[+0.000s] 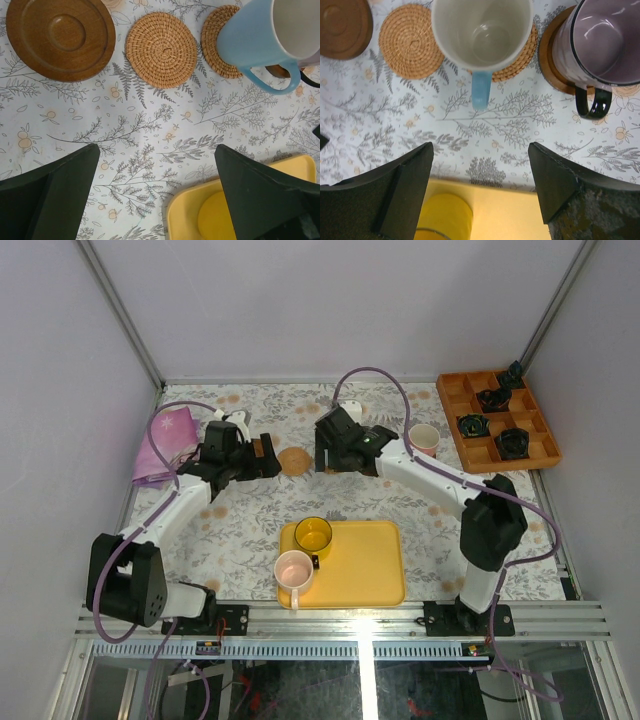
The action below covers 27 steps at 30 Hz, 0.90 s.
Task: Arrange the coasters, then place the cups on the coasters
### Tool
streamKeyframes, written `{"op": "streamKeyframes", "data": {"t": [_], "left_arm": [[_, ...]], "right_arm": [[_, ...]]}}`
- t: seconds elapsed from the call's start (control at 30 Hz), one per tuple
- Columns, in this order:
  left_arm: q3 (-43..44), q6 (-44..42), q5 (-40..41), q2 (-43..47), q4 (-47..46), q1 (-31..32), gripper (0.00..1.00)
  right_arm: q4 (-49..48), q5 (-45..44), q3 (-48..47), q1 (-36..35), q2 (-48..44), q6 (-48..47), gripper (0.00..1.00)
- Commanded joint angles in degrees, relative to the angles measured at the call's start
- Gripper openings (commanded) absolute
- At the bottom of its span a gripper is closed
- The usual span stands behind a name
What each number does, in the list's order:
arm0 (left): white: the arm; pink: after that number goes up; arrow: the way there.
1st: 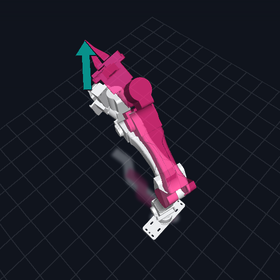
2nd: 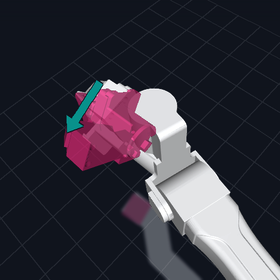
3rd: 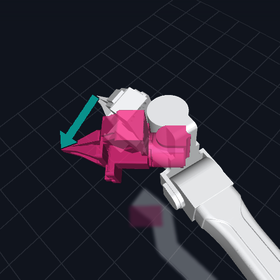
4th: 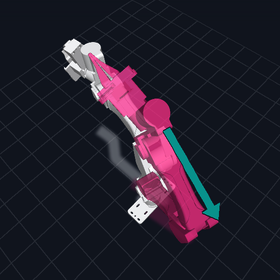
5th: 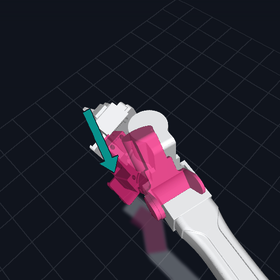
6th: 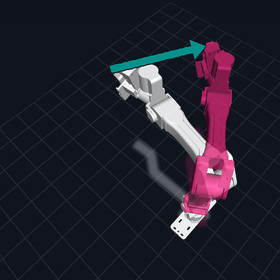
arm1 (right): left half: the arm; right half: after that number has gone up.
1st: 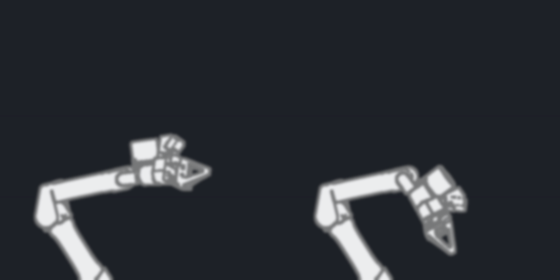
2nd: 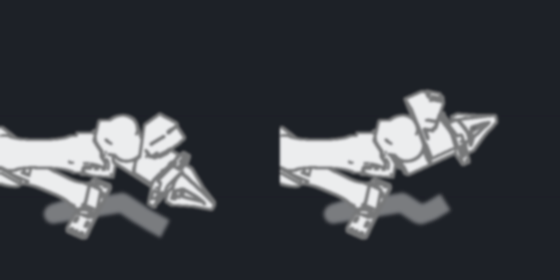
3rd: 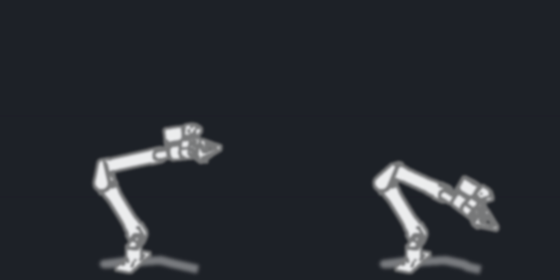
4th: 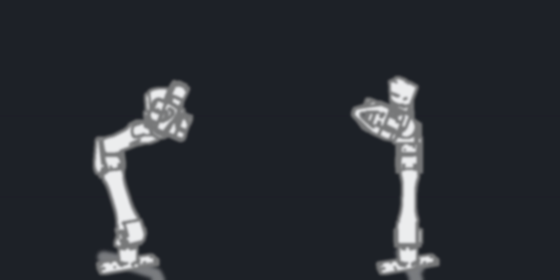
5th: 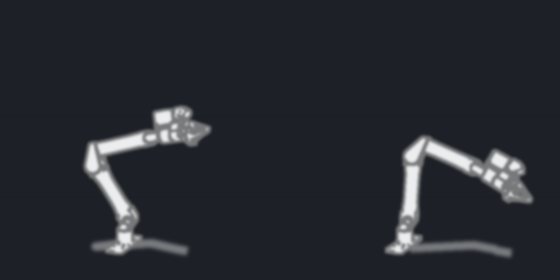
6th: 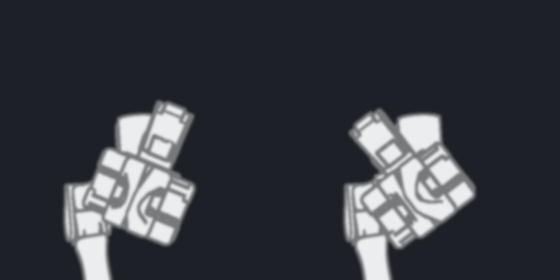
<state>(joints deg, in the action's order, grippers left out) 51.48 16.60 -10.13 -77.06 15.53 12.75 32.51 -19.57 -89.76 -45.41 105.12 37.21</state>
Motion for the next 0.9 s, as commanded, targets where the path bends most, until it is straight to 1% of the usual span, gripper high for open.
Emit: {"op": "streamKeyframes", "data": {"t": [0.0, 0.13, 0.23, 0.5, 0.67, 0.87], "left_arm": [[-0.6, 0.6, -2.7, 1.6, -0.1, 0.3, 1.00], [-0.4, 0.4, -3.9, 1.8, -0.1, 1.1, 1.00], [-0.7, 0.4, -4.7, 2.0, 0.0, 2.1, 1.00], [-2.2, 0.7, -5.0, 3.5, 1.3, 4.5, 1.00], [-3.5, 1.8, -4.5, 5.5, 1.4, 4.8, 1.00], [-5.2, 2.4, -4.6, 8.2, 1.8, 5.1, 1.00]], "right_arm": [[-2.6, 3.0, 4.3, -1.8, -5.4, -4.9, 0.78], [-2.0, 4.4, 7.4, -3.6, -8.0, -7.7, 0.61], [-1.7, 6.1, 9.4, -4.9, -9.3, -9.6, 0.56], [-1.2, 10.6, 10.5, -9.3, -8.7, -12.5, 0.53], [0.6, 11.3, 9.6, -11.3, -7.5, -13.7, 0.53], [2.2, 11.2, 10.9, -12.8, -7.5, -13.8, 0.54]]}}
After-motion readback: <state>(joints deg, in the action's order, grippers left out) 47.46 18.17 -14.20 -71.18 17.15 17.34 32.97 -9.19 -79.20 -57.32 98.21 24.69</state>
